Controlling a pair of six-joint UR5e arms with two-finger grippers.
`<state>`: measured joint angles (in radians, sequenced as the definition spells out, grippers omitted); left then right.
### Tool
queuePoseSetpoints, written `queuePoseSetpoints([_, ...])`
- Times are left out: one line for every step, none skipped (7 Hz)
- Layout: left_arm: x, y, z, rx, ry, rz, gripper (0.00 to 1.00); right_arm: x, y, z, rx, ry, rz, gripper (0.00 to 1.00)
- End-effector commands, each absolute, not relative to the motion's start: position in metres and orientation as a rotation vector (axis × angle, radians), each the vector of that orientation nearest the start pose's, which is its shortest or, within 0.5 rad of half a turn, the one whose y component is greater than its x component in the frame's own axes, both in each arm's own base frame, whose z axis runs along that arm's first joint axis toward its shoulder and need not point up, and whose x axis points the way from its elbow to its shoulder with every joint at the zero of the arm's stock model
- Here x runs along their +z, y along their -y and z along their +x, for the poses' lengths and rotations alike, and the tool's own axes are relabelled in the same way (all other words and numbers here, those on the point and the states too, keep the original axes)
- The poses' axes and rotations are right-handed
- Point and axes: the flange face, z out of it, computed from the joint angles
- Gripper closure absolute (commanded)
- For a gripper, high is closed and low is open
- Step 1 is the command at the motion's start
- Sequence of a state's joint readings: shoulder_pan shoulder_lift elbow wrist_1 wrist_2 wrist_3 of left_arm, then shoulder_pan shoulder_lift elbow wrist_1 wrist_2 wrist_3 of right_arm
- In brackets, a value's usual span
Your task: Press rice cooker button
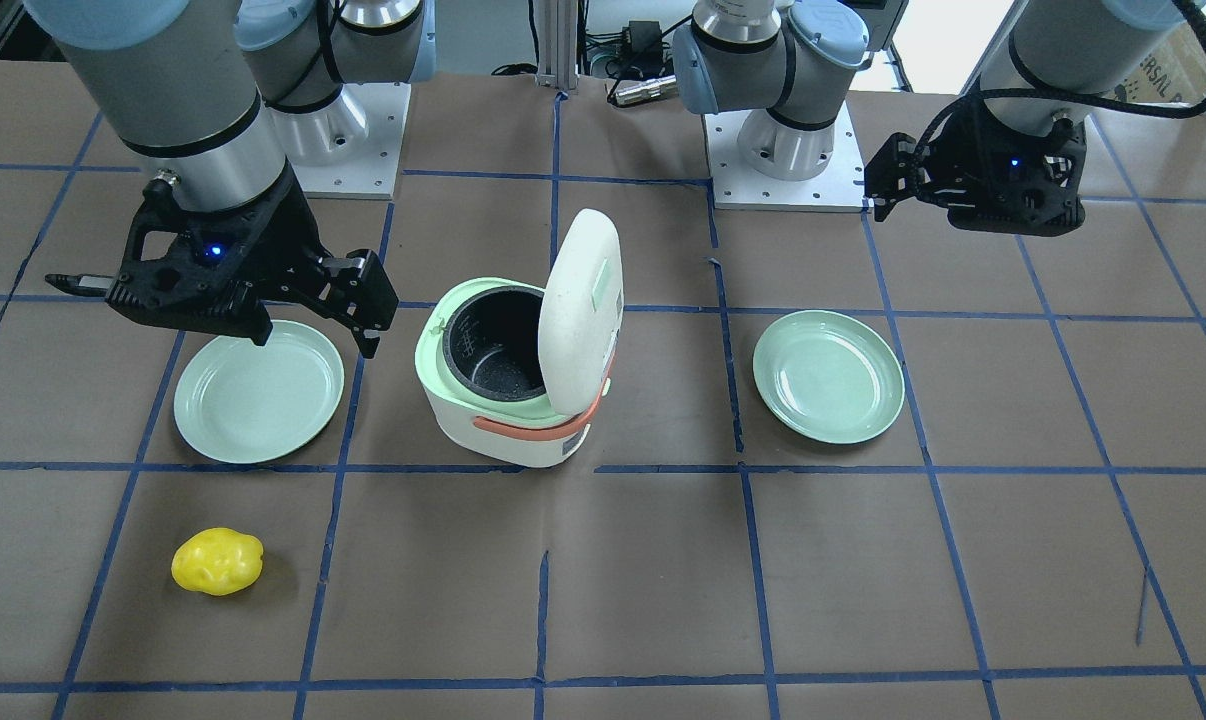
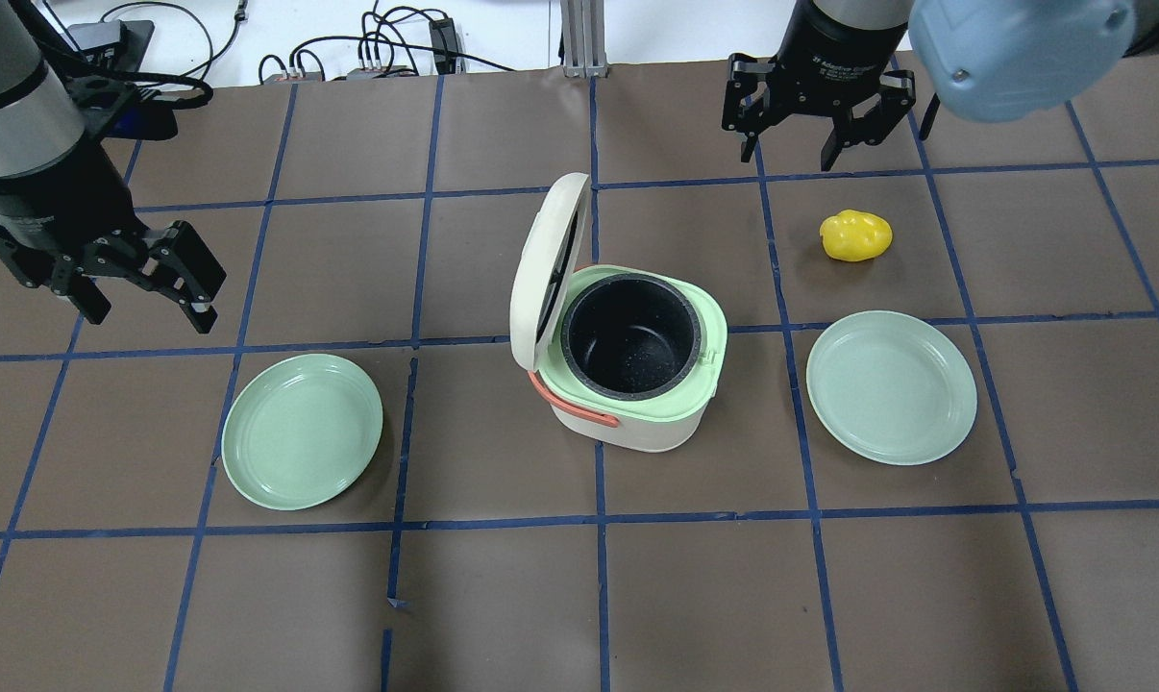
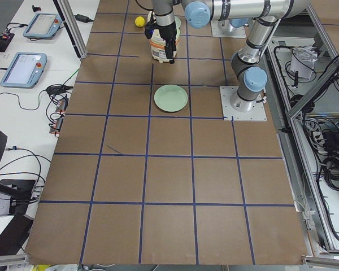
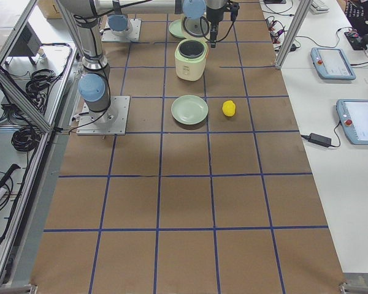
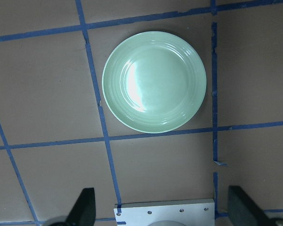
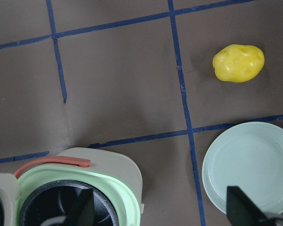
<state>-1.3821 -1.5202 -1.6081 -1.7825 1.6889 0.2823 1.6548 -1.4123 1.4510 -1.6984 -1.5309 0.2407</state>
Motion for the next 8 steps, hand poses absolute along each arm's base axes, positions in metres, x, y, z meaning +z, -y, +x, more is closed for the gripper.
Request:
queuePoseSetpoints([0.476,0.464,-0.035,0.337,-3.051,0.161,0.00,0.478,0.553,0.182,-0.124,-3.079,0.244,0.00])
queuePoseSetpoints([0.476,0.464,-0.035,0.337,-3.051,0.161,0.00,0.478,0.548,0.179,-0.083,-3.086,0.254,0.00])
queuePoseSetpoints([0.476,0.464,-0.035,0.337,-3.051,0.161,0.00,0.478,0.542,0.180,-0.054,-3.095,0.254,0.00])
queuePoseSetpoints([0.476,0.464,-0.035,0.337,-3.051,0.161,0.00,0.477,0.541,0.178,-0.050,-3.099,0.259,0.00])
queuePoseSetpoints([0.476,0.464,-0.035,0.337,-3.051,0.161,0.00,0.475,0.540,0.177,-0.041,-3.100,0.261,0.00])
queuePoseSetpoints([0.476,0.464,-0.035,0.337,-3.051,0.161,0.00,0.479,0.531,0.177,0.002,-3.100,0.276,0.00])
queuePoseSetpoints([0.476,0.464,-0.035,0.337,-3.051,0.161,0.00,0.479,0.525,0.179,0.043,-3.104,0.277,0.00])
queuePoseSetpoints([0.476,0.464,-0.035,0.337,-3.051,0.161,0.00,0.479,0.525,0.180,0.046,-3.103,0.275,0.00])
